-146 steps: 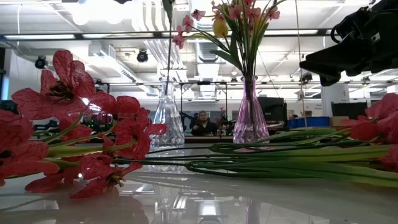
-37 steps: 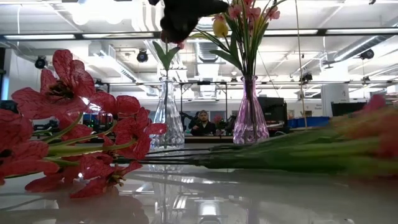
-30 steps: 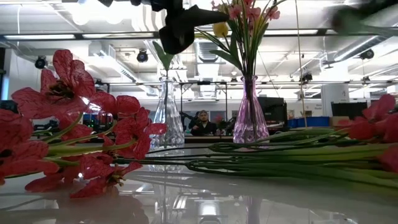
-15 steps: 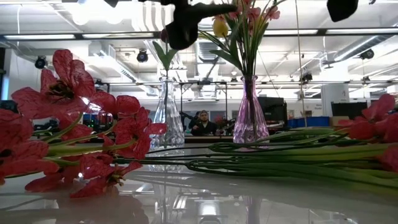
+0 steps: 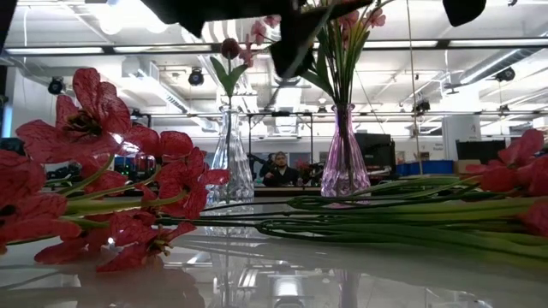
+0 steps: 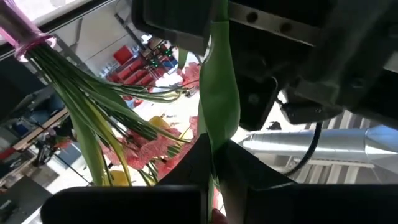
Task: Sort flowers into vase by color
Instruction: Put the dark red flower into the transparent vase
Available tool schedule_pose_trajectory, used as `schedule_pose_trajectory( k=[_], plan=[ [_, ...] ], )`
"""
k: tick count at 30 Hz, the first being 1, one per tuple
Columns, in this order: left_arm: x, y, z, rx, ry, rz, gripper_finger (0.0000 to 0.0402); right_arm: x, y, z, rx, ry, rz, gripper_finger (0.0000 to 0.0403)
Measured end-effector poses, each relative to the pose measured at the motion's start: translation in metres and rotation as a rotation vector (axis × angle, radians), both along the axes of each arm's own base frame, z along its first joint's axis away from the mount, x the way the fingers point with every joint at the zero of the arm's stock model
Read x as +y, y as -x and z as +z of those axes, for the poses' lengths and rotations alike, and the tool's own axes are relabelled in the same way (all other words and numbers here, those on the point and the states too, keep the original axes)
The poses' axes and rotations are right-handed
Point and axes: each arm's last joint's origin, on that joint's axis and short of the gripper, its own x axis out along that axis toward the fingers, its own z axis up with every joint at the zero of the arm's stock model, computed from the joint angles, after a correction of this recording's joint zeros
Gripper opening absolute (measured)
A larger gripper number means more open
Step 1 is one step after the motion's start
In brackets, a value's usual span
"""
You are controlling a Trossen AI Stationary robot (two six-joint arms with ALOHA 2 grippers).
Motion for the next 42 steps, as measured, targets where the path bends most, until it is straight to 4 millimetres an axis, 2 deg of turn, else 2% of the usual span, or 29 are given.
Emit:
schedule_pose_trajectory(
  k=[5,11,14,20,27,32,38,42],
  plan=[
    [-0.002,-0.011,0.003,-0.018,-0.016,-0.022,0.0193,0.003,0.001,-0.001,0.0,-0.028,0.002,0.0012],
    [0.001,-0.008,0.006,-0.007,-0.054,-0.022,0.0146,0.01,0.006,-0.001,-0.016,-0.065,0.021,0.0013],
    [0.002,-0.008,0.008,-0.018,-0.063,-0.036,0.0112,0.011,0.006,-0.002,-0.017,-0.082,0.022,0.0013],
    [0.002,-0.007,0.006,-0.027,-0.106,-0.064,0.0014,0.013,0.006,-0.003,-0.011,-0.15,0.013,0.0013],
    [0.003,-0.004,0.008,-0.032,-0.182,-0.082,0.0002,0.02,0.006,0.0,-0.039,-0.228,0.027,0.0026],
    [0.0,0.009,0.026,-0.054,-0.321,-0.021,0.0001,0.027,0.012,0.015,-0.137,-0.342,0.058,0.0079],
    [-0.008,0.032,0.046,-0.038,-0.496,0.063,0.0,0.042,0.025,0.053,-0.348,-0.608,0.119,0.0147],
    [-0.021,0.053,0.064,-0.073,-0.64,0.163,0.0,0.05,0.041,0.076,-0.483,-0.841,0.164,0.0174]
  ],
)
